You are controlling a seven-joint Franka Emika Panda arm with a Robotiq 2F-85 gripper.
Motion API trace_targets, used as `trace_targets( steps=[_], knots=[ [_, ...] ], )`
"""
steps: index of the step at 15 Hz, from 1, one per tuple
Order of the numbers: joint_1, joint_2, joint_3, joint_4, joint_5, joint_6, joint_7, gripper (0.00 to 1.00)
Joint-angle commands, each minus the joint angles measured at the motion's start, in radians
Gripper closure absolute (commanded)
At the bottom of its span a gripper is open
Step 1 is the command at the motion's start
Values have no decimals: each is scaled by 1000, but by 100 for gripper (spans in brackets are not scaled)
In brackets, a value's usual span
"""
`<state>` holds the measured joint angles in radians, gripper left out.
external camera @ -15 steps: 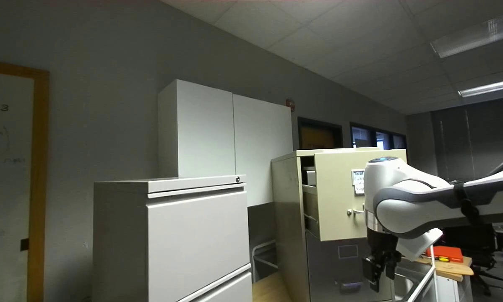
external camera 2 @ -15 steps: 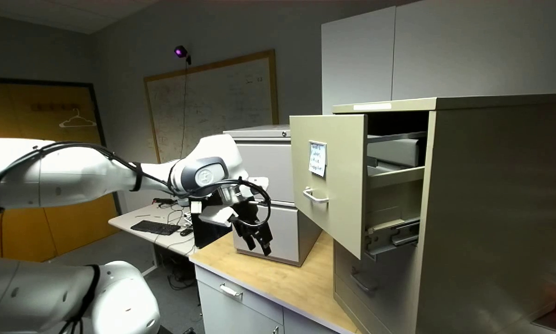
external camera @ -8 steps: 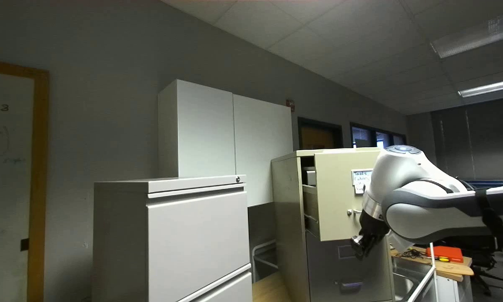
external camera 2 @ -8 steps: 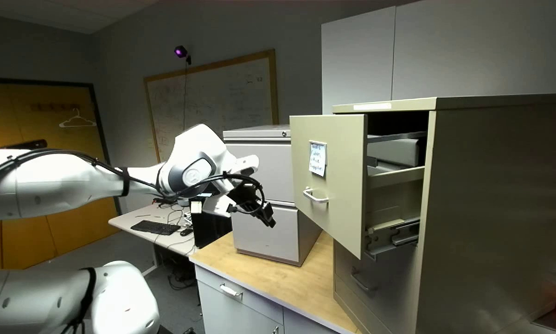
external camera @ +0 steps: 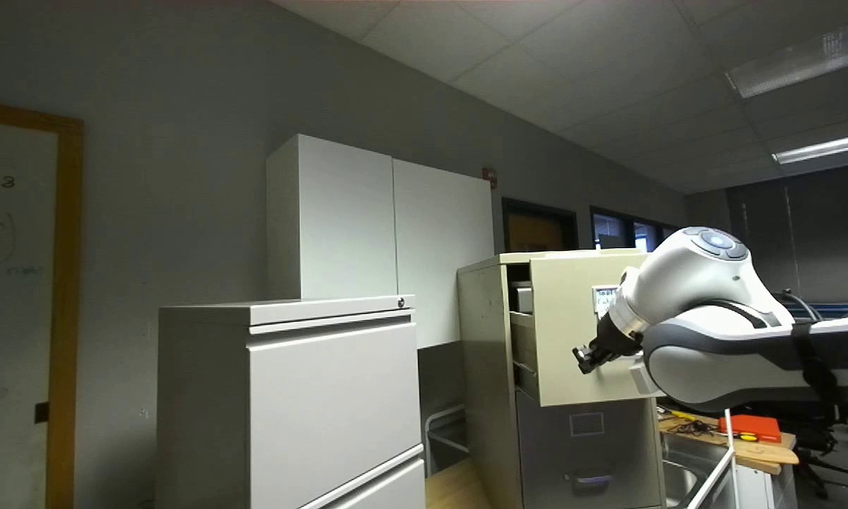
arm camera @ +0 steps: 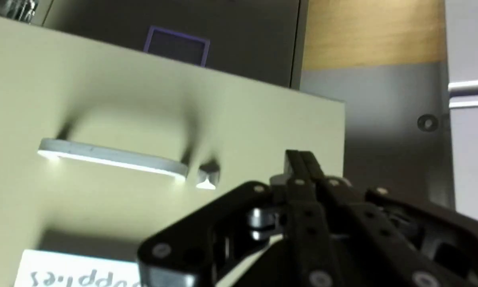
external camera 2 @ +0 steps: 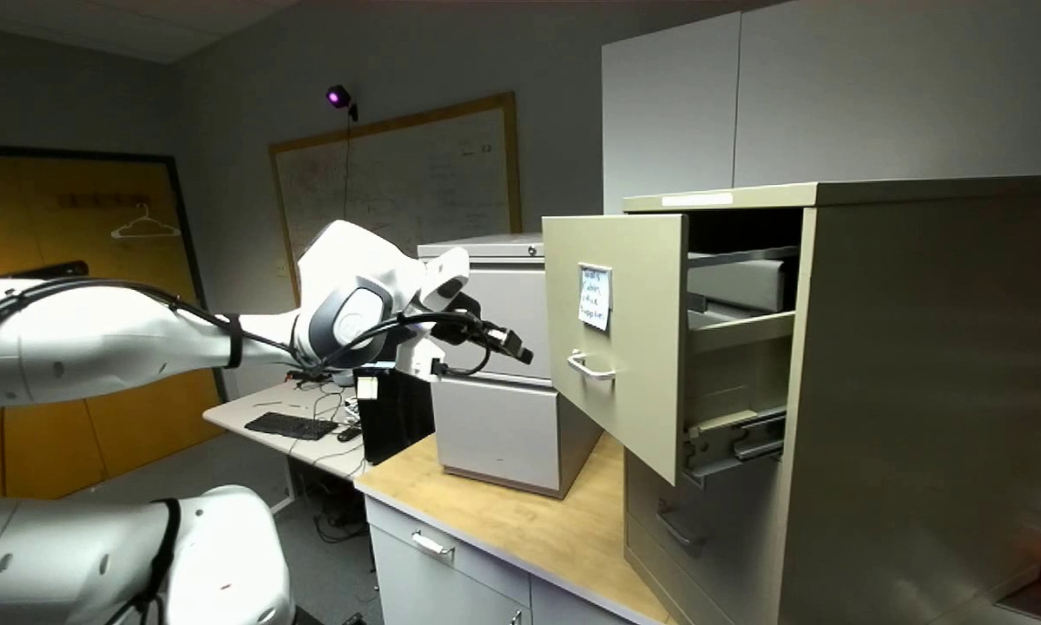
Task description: Close the upper drawer
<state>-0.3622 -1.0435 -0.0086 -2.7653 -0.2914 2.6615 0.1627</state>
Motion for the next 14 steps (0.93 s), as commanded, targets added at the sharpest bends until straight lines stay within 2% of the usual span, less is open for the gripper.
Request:
trace_targets(
  steps=[1, 3, 7, 14],
  knots=[
    [-127, 30, 77, 3, 5, 193, 98, 100],
    [-202, 73, 124, 16, 24, 287, 129, 100],
    [-316, 190, 221, 60, 89, 387, 143, 100],
    [-471, 343, 372, 186, 158, 355, 154, 100]
  ],
)
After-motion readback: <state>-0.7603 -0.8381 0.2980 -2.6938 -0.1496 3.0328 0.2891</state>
